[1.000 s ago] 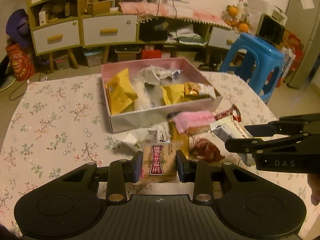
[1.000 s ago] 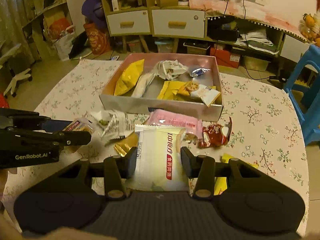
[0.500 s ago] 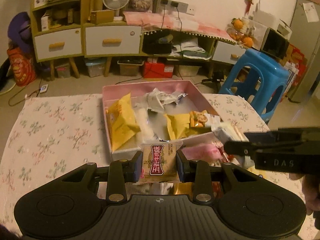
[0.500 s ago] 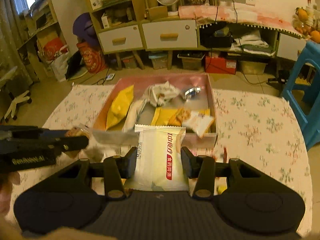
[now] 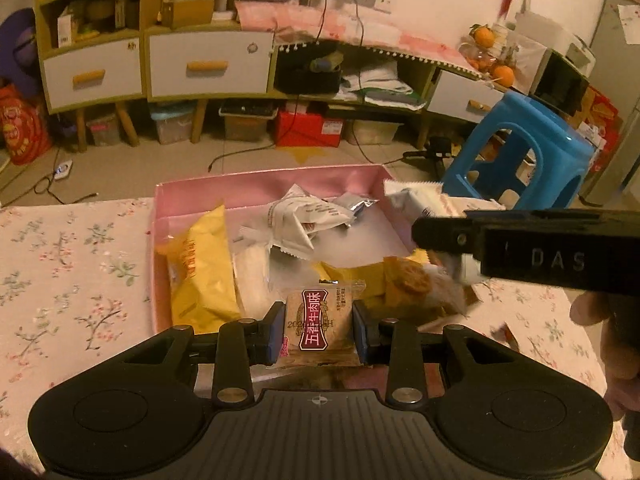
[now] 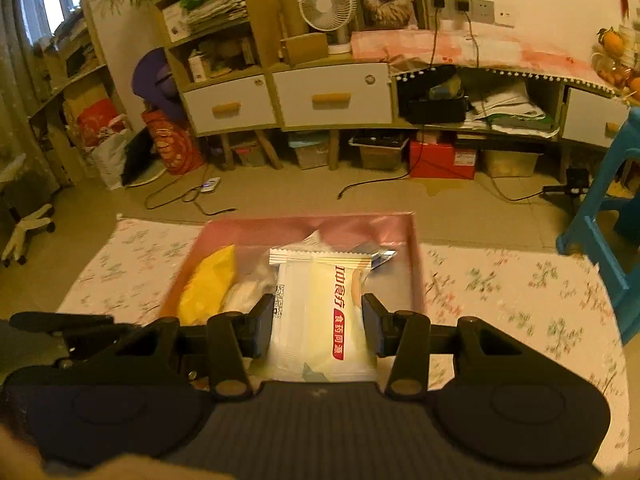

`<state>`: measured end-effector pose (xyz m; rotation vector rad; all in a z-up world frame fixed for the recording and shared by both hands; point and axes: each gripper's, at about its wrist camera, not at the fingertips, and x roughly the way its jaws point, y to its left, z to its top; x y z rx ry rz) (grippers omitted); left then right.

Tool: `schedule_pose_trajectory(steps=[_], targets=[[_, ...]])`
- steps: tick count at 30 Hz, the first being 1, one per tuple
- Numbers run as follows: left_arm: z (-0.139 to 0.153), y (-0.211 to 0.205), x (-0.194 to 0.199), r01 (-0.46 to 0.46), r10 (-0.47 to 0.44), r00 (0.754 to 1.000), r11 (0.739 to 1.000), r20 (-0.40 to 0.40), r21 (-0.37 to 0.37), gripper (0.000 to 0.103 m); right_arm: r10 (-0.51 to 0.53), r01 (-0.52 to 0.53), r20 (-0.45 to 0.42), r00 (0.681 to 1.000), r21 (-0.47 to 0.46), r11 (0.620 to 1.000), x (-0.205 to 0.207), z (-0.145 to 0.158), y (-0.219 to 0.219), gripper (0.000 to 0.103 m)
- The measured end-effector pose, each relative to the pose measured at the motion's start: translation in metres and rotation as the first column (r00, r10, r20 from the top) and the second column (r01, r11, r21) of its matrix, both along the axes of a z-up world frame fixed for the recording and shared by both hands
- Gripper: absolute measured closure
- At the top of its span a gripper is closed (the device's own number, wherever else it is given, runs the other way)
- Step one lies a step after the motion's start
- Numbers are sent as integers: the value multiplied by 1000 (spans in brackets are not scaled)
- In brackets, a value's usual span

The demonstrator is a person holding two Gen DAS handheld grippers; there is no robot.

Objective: Organize snacks
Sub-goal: 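Carry the square cake and white packet into the pink box and open both grippers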

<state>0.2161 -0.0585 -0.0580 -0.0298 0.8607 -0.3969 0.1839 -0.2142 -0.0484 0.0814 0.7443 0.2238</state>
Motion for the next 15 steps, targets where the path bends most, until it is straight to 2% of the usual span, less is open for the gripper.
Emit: schedule_pose_trajectory(steps=[5,15], targets=[[-12,-3,17,-6,6,1000,1000,-23,-8,71,-28,27,-18,999,-33,999,14,-10,-6,60],[-21,-8,30,-7,8,1000,1000,-26,16,71,-47,45,-73,996,-33,998,24,-27,-5,60]])
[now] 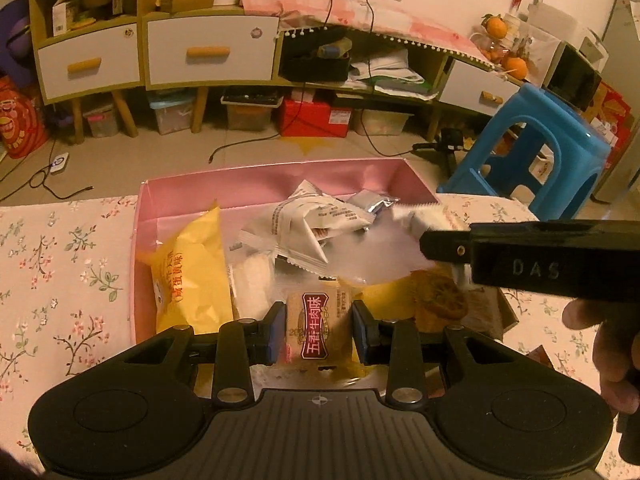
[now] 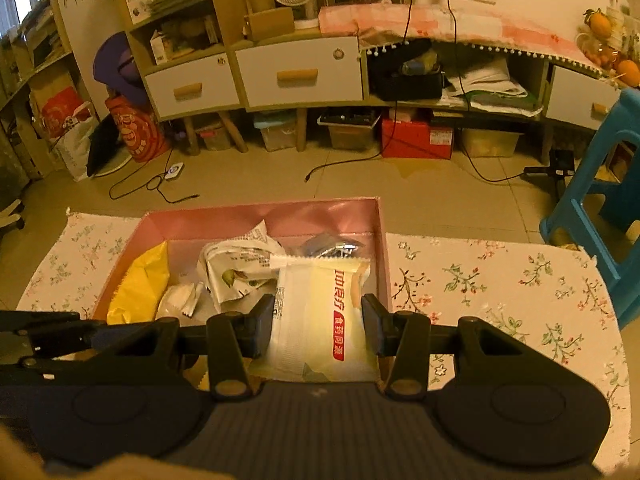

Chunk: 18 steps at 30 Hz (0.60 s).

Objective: Organize snacks
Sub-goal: 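Carry the square cake and white packet into the pink box and open both grippers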

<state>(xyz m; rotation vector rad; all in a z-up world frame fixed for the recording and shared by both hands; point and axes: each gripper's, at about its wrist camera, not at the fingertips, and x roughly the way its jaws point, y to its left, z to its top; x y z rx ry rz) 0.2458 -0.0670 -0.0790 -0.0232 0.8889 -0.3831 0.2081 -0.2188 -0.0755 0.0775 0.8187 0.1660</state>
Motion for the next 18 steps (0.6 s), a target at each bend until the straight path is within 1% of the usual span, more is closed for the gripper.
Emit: schedule_pose_trajectory(steps=[4,8,10,11,12,13,15,16,17,18], targets=[[-1,0,0,-1,1,1000,1000,2,0,71,15,-15,0,1000,-13,1000,1,0,4,60],[-1,2,0,4,-4,1000,1000,2,-16,70,9,-9,7,1000,-10,1000,2,3,4,60],[0,3,0,9,-9,1000,1000,7,-24,69,6,-6,12,1000,-1,1000,1,6,3,46],[1,4,0,11,-10,1000,1000,9,-29,69,3,-3,17,1000,4,1000,0,7,3,36],[1,4,-1,10,-10,1000,1000,12,-28,68,4,-5,24,1000,6,1000,-1,8,3,34],[2,5,-1,9,-9,1000,1000,14,-26,66,7,-7,28,1000,4,1000,-1,9,3,33],[4,5,-3,8,-7,1000,1000,21,-28,48,10,-10,31,999,-7,1000,-3,11,3,30],[5,6,-3,6,-5,1000,1000,23,-29,45,9,-8,33,999,-13,1000,-4,13,4,29],[6,6,-4,2,-2,1000,999,22,-32,38,8,-7,36,999,-15,1000,-5,14,3,25],[7,7,-5,0,1,1000,999,20,-37,33,8,-7,39,999,-18,1000,-7,15,3,22]])
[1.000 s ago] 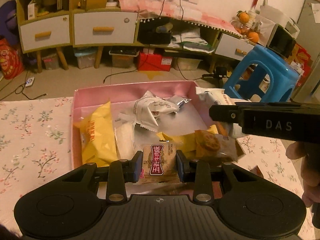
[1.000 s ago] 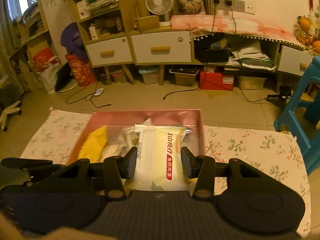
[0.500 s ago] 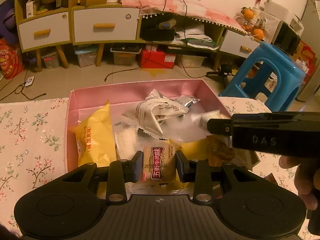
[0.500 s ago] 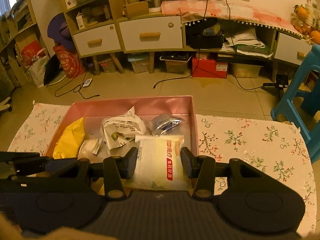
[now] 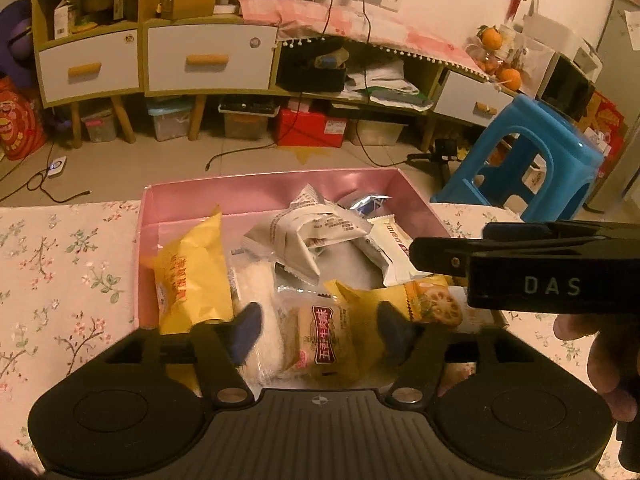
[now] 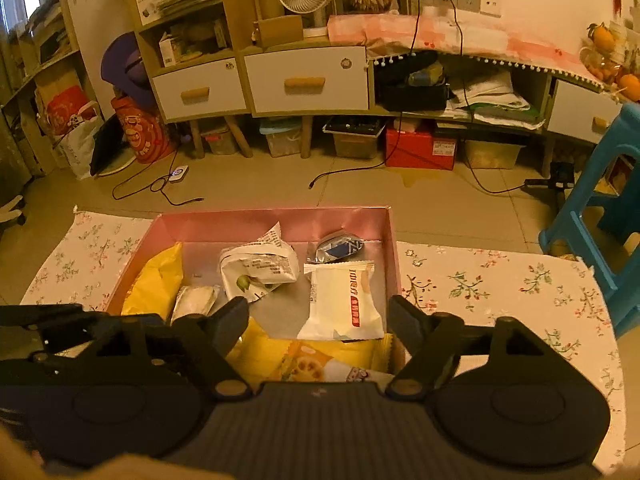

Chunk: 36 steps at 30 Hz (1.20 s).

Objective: Organize snacks
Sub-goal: 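Carry the square cake and white packet into the pink box and open both grippers, then withdraw both grippers from the box toward the remaining snacks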

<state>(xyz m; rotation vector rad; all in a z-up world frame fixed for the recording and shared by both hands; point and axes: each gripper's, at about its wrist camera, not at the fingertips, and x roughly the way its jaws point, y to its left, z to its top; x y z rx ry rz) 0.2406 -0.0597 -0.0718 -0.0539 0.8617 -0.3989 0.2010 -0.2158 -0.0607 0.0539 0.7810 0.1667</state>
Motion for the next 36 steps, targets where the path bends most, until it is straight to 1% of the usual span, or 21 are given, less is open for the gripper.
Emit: schedule_pose_trajectory(steps=[4,6,9,13,16,22,28,32,36], targets=[[5,3,-6,-3,3,1000,1000,-2,-24,27,-7,7,9,1000,-9,1000,-7,5,-1,20],[8,4,-10,-7,7,1000,1000,-1,-25,22,-13,13,14,1000,-7,1000,-12,8,-3,16],[12,7,-17,-11,11,1000,999,-5,-37,18,-19,19,26,999,-12,1000,-20,14,-4,13],[18,9,-29,-12,12,1000,1000,4,-28,14,-19,20,38,999,-22,1000,-34,21,-5,11],[22,12,-39,-12,12,1000,999,2,-31,8,-15,17,49,999,-41,999,-44,25,-2,7],[27,18,-64,11,-11,1000,1000,20,4,5,12,-6,69,998,-85,996,-70,28,7,5],[28,25,-89,22,-22,1000,1000,13,22,4,36,-25,84,996,-130,991,-95,28,22,2],[29,27,-105,37,-38,999,998,28,51,2,52,-41,90,995,-120,992,-107,28,27,1],[27,33,-117,35,-36,999,997,17,65,2,47,-38,83,995,-109,993,-115,26,31,1]])
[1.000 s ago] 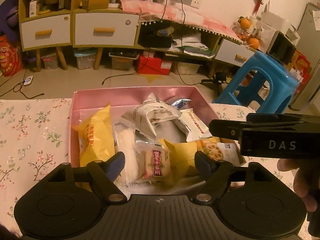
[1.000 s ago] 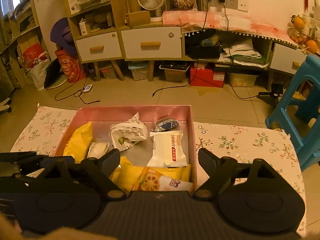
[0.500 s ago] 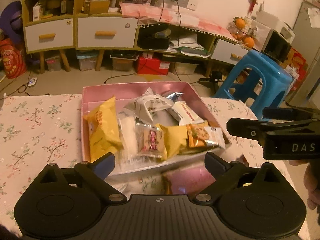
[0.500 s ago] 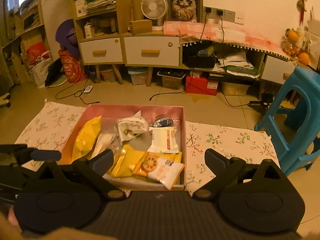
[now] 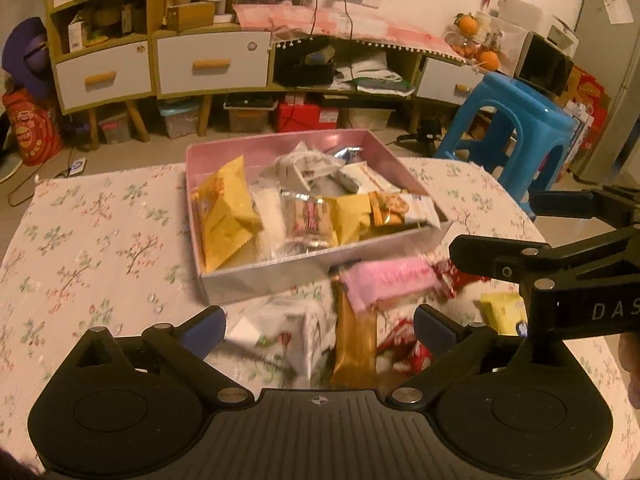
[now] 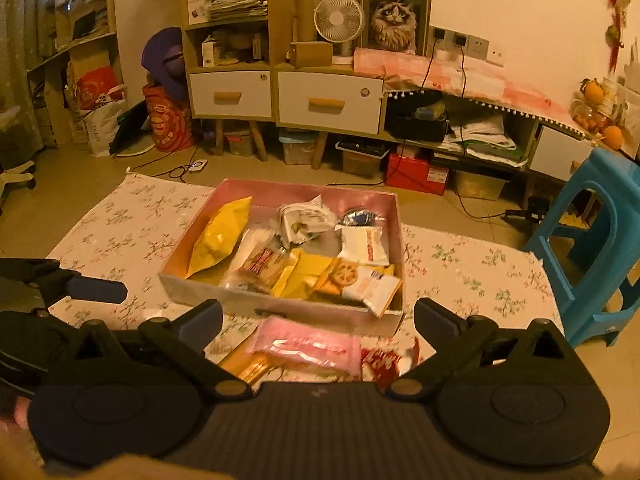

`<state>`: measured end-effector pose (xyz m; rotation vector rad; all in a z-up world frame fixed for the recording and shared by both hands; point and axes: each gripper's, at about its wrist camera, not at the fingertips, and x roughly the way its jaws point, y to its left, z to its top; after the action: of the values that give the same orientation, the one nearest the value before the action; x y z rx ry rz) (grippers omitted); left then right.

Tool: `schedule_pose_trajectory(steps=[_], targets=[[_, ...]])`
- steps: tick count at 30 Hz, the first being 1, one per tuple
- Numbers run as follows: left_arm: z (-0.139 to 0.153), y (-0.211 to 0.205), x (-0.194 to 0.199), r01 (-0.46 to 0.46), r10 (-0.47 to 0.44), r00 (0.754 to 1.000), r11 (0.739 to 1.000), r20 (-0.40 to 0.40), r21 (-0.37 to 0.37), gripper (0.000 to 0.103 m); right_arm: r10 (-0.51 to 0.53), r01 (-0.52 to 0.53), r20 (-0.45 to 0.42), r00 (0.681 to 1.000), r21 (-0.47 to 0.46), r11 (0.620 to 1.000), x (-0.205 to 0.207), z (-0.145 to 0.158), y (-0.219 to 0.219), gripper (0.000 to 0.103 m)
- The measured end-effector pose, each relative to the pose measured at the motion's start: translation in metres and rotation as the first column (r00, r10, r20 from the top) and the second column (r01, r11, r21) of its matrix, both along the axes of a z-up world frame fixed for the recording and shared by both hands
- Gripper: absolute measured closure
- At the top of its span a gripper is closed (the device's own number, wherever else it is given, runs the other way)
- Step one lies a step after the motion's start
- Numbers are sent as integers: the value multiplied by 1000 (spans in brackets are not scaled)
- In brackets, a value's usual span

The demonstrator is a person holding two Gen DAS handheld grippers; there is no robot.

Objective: Organize snacks
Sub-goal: 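Withdraw both grippers from the box toward the remaining snacks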

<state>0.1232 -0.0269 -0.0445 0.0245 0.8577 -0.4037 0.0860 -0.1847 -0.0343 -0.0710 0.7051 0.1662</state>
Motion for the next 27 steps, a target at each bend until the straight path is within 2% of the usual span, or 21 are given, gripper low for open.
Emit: schedule_pose_trajectory(steps=[5,15,20,27], targets=[[-1,9,-14,-4,4,1000,1000,-11,-3,2,-24,24,-11,1000,31,999,-9,-4,-2,0],[-12,26,-34,-5,6,1000,1000,-8,27,2,-26,27,-28,999,35,999,-31,-19,-5,0],[-17,33,-40,37,-39,999,996,26,77,2,2,2,-70,998,60,998,-37,-33,-13,0],[-31,43,-38,62,-64,997,995,32,75,2,97,-101,-86,992,-44,994,-50,-56,-10,0]])
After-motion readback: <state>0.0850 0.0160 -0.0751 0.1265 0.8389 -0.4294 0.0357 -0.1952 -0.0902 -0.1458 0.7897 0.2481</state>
